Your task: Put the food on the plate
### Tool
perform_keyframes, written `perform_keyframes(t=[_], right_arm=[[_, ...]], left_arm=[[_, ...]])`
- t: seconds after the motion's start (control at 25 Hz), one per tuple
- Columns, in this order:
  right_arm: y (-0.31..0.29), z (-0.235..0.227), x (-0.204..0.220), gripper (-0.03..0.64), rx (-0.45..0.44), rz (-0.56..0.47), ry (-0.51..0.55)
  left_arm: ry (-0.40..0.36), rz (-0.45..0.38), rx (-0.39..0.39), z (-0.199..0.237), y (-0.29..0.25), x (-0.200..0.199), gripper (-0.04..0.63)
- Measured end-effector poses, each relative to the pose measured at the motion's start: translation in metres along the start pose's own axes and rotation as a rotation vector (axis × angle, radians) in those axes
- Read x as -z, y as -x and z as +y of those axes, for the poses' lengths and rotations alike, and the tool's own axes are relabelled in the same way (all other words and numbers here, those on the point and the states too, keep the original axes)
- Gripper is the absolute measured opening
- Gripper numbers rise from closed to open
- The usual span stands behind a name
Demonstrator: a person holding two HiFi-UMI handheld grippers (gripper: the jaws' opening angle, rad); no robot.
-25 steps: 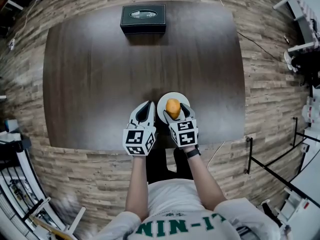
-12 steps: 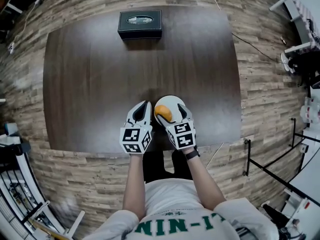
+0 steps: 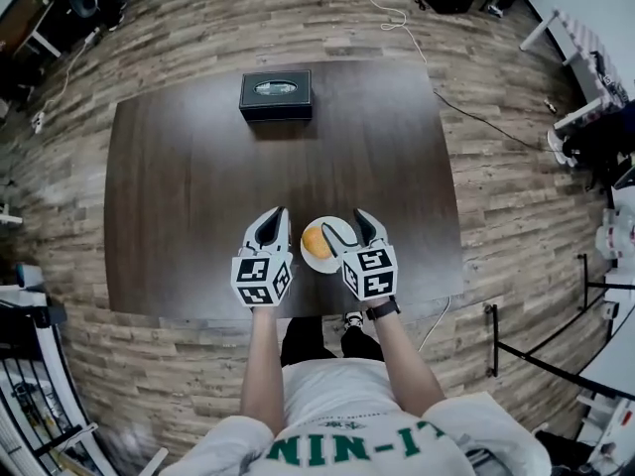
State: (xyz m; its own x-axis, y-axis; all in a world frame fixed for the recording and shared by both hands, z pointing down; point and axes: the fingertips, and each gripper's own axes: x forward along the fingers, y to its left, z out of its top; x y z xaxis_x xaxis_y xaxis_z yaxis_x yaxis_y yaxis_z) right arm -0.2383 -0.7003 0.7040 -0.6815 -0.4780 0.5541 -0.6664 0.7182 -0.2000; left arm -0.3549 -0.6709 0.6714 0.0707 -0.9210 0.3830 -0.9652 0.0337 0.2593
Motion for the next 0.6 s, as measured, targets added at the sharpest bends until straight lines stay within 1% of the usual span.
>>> perform_keyframes(t=[0.12, 0.28, 0.44, 0.6], right_arm=[[0.017, -0.003, -0.034, 0.300, 0.016, -0.069, 0.016], [0.045, -0.005, -0.075, 0.248, 0.034, -0.158, 0.033], [0.075, -0.007, -0.112, 0.174, 0.040, -0.250, 0.021], [0.101, -0.008, -0.143, 0.142, 0.058, -0.328, 0.043]], left_arm=[[-0.038, -0.032, 0.006, -0.011, 0.008, -0.026, 0.012], [-0.080, -0.081, 0.012, -0.030, 0.021, -0.059, 0.012], [-0.120, -0.135, 0.008, -0.046, 0.034, -0.094, 0.014], [-0.156, -0.202, 0.013, -0.062, 0.047, -0.128, 0.012]])
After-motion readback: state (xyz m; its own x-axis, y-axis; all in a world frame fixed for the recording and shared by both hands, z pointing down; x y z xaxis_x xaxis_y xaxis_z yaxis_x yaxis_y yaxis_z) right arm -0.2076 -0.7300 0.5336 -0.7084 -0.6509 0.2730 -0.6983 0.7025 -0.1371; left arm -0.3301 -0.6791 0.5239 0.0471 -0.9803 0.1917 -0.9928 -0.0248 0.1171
